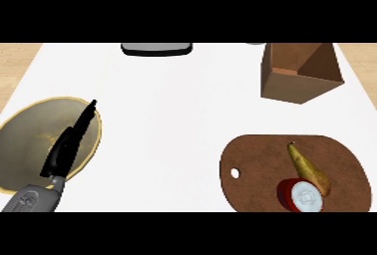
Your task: Pick the pear from the cutting board and place it in the cardboard box
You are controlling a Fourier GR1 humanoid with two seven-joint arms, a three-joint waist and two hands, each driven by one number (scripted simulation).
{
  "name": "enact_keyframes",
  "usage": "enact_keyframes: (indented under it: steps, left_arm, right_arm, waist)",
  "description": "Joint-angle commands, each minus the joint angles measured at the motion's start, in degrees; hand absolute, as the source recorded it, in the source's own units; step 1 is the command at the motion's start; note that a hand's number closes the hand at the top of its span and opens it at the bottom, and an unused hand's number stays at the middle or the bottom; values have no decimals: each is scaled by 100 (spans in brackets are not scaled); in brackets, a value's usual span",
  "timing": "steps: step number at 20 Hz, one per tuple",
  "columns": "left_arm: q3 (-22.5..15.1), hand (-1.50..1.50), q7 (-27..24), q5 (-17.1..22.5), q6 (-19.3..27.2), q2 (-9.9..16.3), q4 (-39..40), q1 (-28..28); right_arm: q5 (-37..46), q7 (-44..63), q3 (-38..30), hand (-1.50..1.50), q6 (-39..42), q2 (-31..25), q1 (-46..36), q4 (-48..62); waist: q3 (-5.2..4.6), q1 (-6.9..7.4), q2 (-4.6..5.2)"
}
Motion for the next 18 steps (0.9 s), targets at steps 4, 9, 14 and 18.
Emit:
enact_keyframes:
  steps: [4, 9, 14, 18]
  left_arm:
    - [-30, 0, -40, -309, 76, -274, 19, 92]
    - [347, 0, -430, -218, -343, -181, 386, 41]
    - [443, 0, -31, -456, -361, -418, 337, -224]
    - [585, 0, -37, -627, -430, -573, 251, -167]
  right_arm:
    - [1531, 1056, 390, -150, -592, 707, 224, -949]
    - [2235, 2212, 582, -150, -158, 665, -80, -1401]
    - [2731, 2324, 854, -150, -37, 722, -683, -756]
    - [2499, 2060, 604, -150, -114, 630, -979, -265]
  waist:
    - [-1, 66, 8]
    - [-1, 70, 14]
    - [4, 58, 4]
    - [5, 56, -1]
